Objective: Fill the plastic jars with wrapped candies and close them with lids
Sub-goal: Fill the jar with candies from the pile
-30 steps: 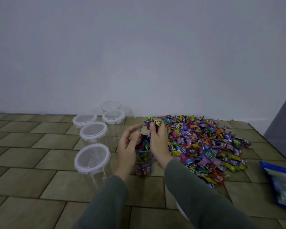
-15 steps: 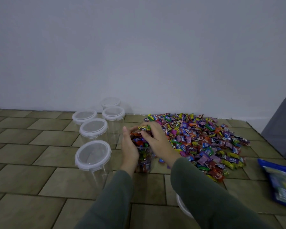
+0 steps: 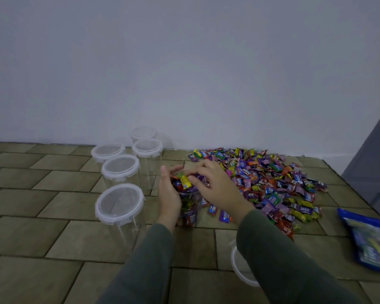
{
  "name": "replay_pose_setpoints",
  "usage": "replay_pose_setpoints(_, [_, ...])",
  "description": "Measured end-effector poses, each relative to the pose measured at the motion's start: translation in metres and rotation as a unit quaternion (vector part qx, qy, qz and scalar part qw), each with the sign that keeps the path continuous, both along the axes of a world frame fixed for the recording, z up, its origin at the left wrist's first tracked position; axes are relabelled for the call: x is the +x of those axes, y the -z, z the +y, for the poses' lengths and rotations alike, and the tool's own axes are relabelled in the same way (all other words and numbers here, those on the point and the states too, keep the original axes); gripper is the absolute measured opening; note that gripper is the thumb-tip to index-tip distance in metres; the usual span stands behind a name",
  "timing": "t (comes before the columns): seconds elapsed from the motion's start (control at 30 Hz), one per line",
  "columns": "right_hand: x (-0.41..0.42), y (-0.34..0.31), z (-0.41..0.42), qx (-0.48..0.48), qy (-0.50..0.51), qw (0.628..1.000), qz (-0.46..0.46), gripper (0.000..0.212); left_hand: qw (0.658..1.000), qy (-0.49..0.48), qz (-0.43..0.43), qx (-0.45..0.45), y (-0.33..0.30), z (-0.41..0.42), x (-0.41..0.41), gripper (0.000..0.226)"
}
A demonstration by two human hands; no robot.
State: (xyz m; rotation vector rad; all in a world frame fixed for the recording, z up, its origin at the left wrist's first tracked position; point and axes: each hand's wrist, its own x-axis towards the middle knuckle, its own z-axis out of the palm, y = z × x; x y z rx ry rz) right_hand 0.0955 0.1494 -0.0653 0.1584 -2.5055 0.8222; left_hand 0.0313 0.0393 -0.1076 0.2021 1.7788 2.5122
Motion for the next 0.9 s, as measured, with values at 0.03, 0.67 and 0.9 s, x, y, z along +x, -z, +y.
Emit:
replay_pose_setpoints(0.03, [-0.001,-0.002,0.001,0.014,-0.002,1.0,-0.008,0.023,1.0,0.0,0.001,0.0,0.0,0.0,0.0,0.07])
replay_pose_setpoints(0.67, [0.001,-0.025,-0.009,0.047,0.016,0.997,-0.067,0.039,1.0,-0.006,0.002,0.018,0.004,0.003,-0.003,0.067])
replay_pose_setpoints(0.9, [0.007,-0.03,-0.006,0.076,0.025,0.989,-0.12,0.041,1.0,0.008,-0.006,0.015,0.004,0.002,-0.001,0.068])
